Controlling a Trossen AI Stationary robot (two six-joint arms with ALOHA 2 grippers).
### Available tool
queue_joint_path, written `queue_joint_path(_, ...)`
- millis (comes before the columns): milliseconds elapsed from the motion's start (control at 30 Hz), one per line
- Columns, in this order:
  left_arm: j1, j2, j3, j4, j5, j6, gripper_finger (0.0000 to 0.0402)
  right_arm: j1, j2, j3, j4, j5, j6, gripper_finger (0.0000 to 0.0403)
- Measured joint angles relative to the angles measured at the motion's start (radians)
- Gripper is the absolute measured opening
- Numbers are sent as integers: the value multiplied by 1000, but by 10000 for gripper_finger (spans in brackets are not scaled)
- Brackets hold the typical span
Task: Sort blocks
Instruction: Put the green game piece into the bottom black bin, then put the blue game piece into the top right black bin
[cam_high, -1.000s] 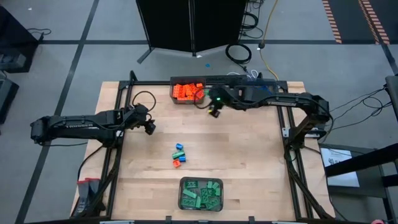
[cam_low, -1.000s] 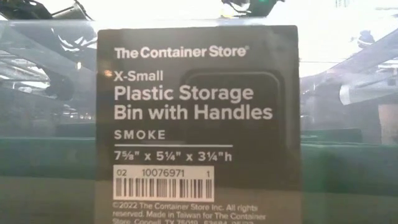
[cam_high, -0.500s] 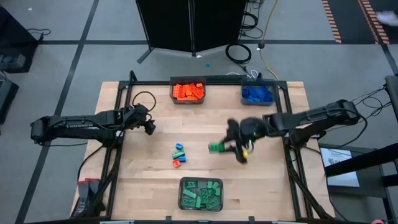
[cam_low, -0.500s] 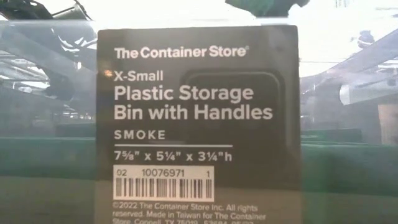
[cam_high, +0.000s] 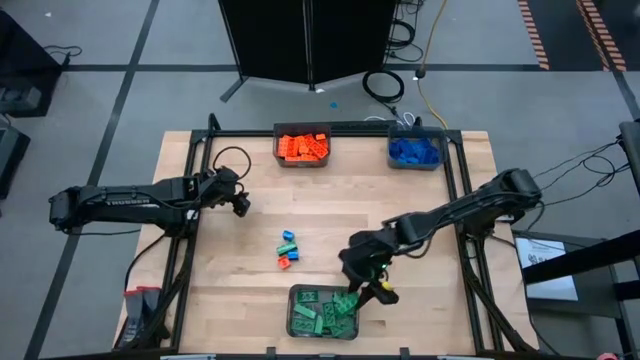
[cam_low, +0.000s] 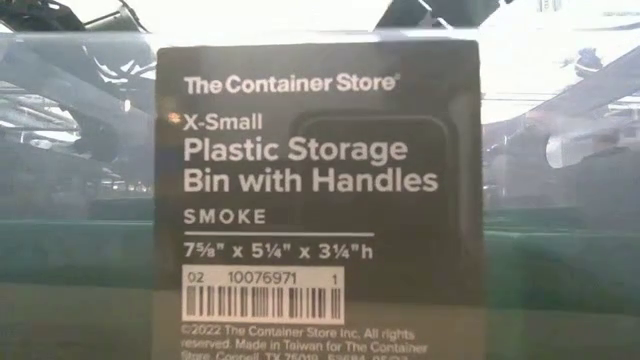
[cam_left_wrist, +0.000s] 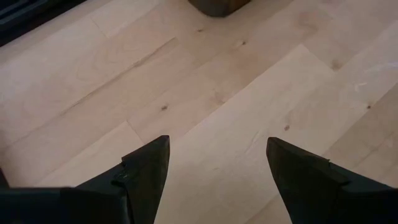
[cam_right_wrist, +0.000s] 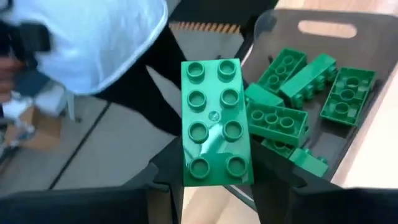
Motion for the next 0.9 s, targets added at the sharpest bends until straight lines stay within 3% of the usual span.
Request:
queue_joint_path(233, 0, 0, 0, 0, 0, 6, 270, -3, 61, 91, -109, -10, -121, 120)
queue_joint_path(433, 0, 0, 0, 4, 2, 27, 270, -4, 62, 91, -71, 129, -104, 121)
queue_joint_path(567, 0, 0, 0, 4, 6, 27, 270, -4, 62, 91, -36, 246, -87, 185)
queue_joint_path(700, 0, 0, 0, 4, 6, 28, 270, -4, 62, 91, -19, 263, -87, 244)
queue_joint_path(900, 0, 0, 0, 9, 5, 46, 270, 1, 62, 91, -18, 269, -82, 255)
